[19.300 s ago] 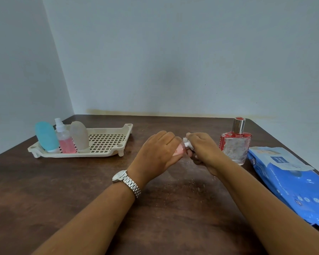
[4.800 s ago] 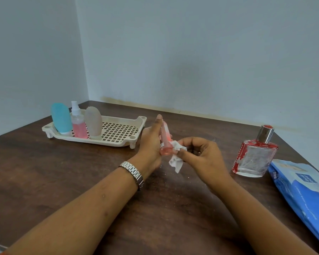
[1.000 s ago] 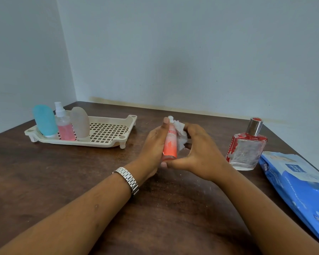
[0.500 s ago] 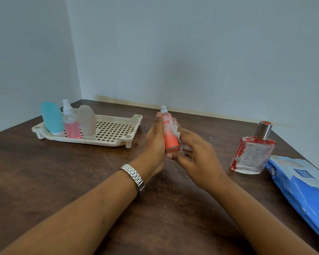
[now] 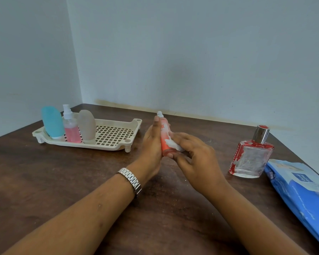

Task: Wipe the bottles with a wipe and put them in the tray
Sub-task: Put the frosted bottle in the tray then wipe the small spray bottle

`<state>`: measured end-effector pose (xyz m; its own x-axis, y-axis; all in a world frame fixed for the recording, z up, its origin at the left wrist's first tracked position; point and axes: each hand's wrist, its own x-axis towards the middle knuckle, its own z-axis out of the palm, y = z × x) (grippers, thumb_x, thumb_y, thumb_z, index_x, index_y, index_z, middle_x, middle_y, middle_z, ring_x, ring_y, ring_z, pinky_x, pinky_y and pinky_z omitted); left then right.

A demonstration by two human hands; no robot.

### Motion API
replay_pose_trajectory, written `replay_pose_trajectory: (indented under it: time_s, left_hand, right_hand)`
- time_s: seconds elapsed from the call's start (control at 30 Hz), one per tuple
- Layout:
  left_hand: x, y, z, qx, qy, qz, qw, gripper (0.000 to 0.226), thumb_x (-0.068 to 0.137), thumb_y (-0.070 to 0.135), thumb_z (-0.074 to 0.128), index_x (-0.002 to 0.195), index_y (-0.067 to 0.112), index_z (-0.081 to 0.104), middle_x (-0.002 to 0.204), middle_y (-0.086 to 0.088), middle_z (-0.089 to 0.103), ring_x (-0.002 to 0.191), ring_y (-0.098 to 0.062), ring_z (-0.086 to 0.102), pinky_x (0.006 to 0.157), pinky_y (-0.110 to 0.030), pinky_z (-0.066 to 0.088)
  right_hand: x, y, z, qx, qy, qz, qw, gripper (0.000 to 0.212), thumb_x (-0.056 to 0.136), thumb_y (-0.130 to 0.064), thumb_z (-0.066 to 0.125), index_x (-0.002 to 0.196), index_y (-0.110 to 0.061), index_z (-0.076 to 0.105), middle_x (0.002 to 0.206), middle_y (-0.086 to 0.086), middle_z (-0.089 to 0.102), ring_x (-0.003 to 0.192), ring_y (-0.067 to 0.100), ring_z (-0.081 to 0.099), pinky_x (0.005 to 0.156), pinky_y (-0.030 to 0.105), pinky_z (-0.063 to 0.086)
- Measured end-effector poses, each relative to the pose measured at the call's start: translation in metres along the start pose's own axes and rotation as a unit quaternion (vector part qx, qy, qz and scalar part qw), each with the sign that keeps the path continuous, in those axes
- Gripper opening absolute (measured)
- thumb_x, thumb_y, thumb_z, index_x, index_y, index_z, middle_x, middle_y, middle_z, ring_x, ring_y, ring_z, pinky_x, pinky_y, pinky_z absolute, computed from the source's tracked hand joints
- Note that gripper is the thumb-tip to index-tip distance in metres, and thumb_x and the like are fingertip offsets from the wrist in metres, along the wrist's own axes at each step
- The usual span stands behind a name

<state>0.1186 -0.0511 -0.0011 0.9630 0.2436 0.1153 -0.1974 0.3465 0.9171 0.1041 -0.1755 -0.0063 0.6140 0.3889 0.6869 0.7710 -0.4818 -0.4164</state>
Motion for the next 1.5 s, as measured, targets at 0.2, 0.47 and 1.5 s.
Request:
replay_pose_trajectory:
  time_s: [0.2, 0.47, 1.5]
  left_hand:
    - [-0.005, -0.003, 0.004, 0.07, -0.035, 0.03, 0.996, 0.056, 0.094, 0.057, 0.026, 0.13, 0.02, 0.051, 0.099, -0.002, 0.068, 0.076, -0.007, 0.07, 0.065, -0.025, 0.059]
    - [-0.012, -0.009, 0.006, 0.179, -0.152, 0.103, 0.967, 0.056, 0.084, 0.056, 0.038, 0.13, 0.024, 0.037, 0.115, 0.0, 0.059, 0.101, -0.008, 0.064, 0.079, -0.02, 0.055]
    - [-0.006, -0.01, 0.005, 0.088, -0.081, 0.002, 0.993, 0.078, 0.081, 0.07, 0.028, 0.138, 0.017, 0.036, 0.114, -0.012, 0.064, 0.083, -0.016, 0.066, 0.053, -0.022, 0.051]
  right_hand:
    - [0.001, 0.003, -0.003, 0.01, -0.133, 0.018, 0.991, 0.08, 0.089, -0.027, 0.061, 0.147, -0.032, 0.006, 0.153, -0.011, 0.014, 0.138, 0.007, 0.016, 0.111, 0.022, 0.019]
    - [0.005, 0.011, -0.012, 0.002, -0.102, 0.003, 0.995, 0.087, 0.077, -0.03, 0.074, 0.146, -0.031, 0.021, 0.146, -0.015, 0.019, 0.132, 0.003, 0.025, 0.102, 0.022, 0.037]
    - [0.003, 0.006, -0.01, -0.047, 0.013, 0.018, 0.999, 0.032, 0.073, -0.029, 0.077, 0.099, -0.014, 0.066, 0.092, -0.015, 0.055, 0.08, -0.013, 0.046, 0.07, -0.001, 0.033]
